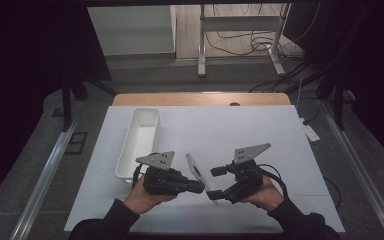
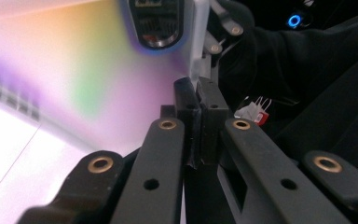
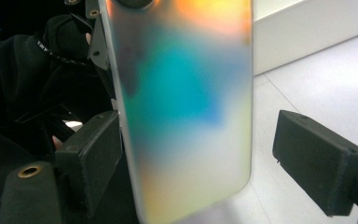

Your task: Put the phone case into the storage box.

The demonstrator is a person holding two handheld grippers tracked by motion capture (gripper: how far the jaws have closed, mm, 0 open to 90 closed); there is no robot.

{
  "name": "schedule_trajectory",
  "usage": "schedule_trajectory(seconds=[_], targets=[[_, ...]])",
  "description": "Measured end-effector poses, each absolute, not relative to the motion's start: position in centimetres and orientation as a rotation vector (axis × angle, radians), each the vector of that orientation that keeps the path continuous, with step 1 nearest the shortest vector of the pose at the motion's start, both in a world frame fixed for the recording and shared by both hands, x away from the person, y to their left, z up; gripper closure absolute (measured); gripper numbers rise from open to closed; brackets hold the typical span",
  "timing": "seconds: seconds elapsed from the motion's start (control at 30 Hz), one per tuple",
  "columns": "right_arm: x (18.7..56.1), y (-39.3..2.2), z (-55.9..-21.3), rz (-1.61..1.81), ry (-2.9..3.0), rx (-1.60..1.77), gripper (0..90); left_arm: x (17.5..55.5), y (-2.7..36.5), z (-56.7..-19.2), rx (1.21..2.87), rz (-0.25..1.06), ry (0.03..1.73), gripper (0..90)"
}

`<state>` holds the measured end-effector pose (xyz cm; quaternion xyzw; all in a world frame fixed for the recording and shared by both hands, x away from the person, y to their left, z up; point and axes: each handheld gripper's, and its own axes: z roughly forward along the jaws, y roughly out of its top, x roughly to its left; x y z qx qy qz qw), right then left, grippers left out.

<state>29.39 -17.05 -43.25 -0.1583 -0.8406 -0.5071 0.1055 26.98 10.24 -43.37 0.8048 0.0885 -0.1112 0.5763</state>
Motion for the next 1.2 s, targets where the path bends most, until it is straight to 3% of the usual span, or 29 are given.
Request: schedule_trajectory(seconds=[0.63,1.2], targets=[[29.65,-17.39,-43.57,-1.439,-2.569,-0.512,12.7,27.20,10.68,-43.42,1.933,-0.201,0.281,88.0],[29.17,-17.29,-43.91,-1.358,-2.795,-0.541,3.0,27.26,11.04,-43.42,1.957,-0.153,0.321,88.0]])
